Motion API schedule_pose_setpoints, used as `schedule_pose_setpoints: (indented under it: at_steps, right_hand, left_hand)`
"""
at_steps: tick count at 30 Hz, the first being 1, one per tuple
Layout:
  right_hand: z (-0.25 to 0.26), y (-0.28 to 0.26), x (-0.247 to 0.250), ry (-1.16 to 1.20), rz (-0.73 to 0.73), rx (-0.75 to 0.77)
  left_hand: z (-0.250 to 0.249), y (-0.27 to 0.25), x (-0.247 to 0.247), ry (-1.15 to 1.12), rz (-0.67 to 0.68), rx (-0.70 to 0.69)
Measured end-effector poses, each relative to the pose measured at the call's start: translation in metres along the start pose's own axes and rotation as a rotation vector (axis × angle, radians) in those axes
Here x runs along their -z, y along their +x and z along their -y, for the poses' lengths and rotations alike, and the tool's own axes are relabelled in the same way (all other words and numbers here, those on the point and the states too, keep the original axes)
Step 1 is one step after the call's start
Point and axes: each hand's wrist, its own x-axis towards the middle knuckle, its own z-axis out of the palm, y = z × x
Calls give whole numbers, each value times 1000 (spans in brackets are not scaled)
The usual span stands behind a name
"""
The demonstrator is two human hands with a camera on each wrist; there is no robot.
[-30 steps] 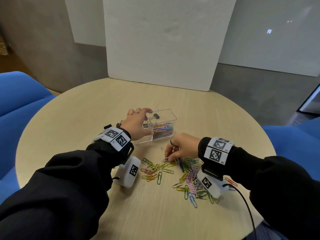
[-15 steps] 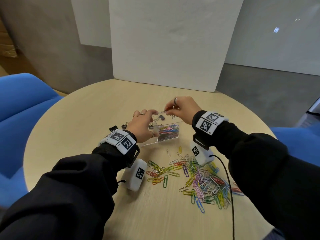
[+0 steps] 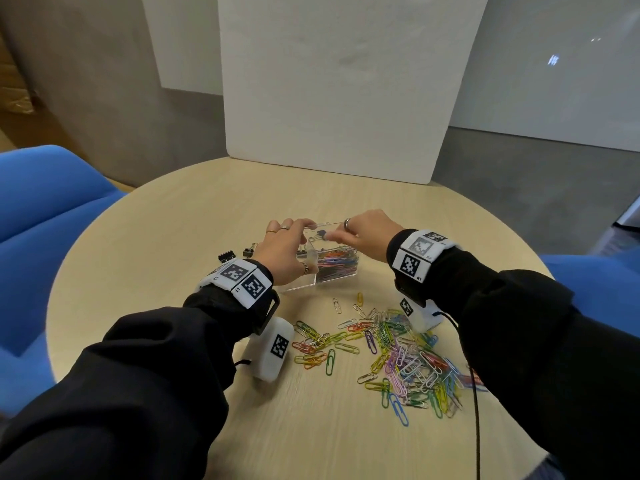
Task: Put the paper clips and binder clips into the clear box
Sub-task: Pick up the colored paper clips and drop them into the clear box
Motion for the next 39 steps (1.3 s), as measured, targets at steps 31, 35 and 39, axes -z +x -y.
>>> schedule_pose_setpoints:
  at_steps: [31, 35, 39]
  right_hand:
    - [26, -45, -3, 398, 222, 147]
    - [46, -48, -25, 244, 476, 248]
    - [56, -47, -36, 207, 530, 304]
  left_hand:
    - [2, 2, -2, -18, -2, -30]
    - [2, 2, -1, -10, 4, -30]
    - [2, 1, -1, -10, 1, -31]
